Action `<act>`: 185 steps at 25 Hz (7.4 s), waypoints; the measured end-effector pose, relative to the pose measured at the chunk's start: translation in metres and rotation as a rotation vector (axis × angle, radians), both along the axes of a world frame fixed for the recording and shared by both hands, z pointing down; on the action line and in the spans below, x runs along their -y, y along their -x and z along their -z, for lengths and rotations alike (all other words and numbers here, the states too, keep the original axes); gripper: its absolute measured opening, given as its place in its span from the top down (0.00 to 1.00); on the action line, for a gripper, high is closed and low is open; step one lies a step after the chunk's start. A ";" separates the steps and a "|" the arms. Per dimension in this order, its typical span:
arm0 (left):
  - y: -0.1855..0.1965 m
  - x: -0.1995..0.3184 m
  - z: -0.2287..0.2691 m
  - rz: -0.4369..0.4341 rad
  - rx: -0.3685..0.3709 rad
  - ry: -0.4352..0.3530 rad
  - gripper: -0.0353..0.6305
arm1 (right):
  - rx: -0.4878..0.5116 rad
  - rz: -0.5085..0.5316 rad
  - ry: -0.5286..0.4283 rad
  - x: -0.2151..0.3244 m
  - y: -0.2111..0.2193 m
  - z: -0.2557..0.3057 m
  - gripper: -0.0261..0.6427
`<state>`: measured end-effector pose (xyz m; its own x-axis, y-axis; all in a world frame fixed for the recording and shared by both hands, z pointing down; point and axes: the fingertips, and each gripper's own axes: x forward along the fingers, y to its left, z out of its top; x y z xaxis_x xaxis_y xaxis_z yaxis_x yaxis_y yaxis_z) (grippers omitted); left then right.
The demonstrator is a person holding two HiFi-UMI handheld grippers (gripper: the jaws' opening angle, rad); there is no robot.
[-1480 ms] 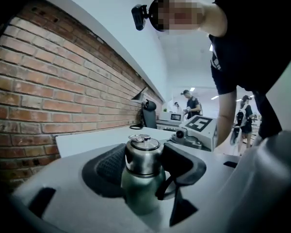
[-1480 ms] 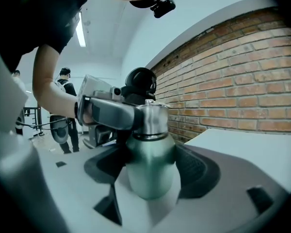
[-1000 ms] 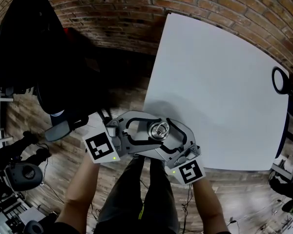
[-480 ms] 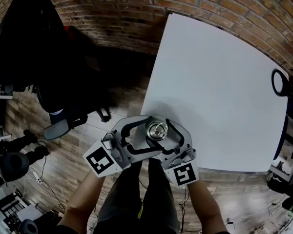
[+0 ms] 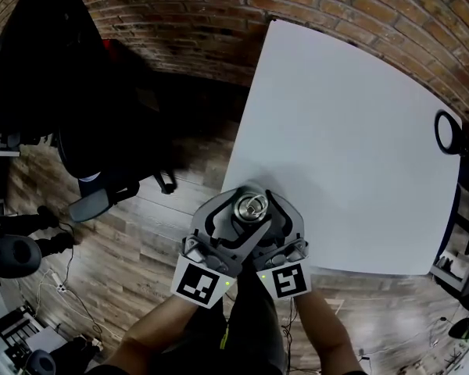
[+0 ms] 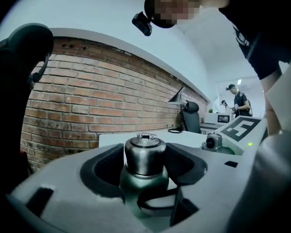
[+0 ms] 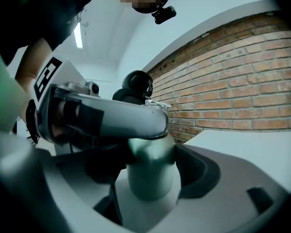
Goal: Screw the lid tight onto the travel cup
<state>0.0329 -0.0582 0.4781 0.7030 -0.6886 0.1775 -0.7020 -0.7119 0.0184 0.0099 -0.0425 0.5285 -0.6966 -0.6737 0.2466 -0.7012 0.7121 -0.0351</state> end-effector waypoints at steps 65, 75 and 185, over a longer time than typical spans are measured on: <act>-0.007 -0.001 0.007 -0.164 -0.042 -0.052 0.56 | 0.057 0.018 0.032 -0.002 0.001 -0.003 0.50; -0.016 -0.007 0.008 -0.564 -0.098 0.016 0.55 | 0.071 0.013 0.038 0.001 0.000 -0.001 0.50; 0.104 -0.017 0.257 0.039 -0.093 -0.232 0.91 | 0.061 -0.480 -0.237 -0.042 -0.172 0.312 0.94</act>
<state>-0.0708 -0.0413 0.2209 0.6810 -0.7304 -0.0525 -0.7320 -0.6770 -0.0763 0.1815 -0.0002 0.2166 -0.3045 -0.9523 0.0173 -0.9517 0.3050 0.0366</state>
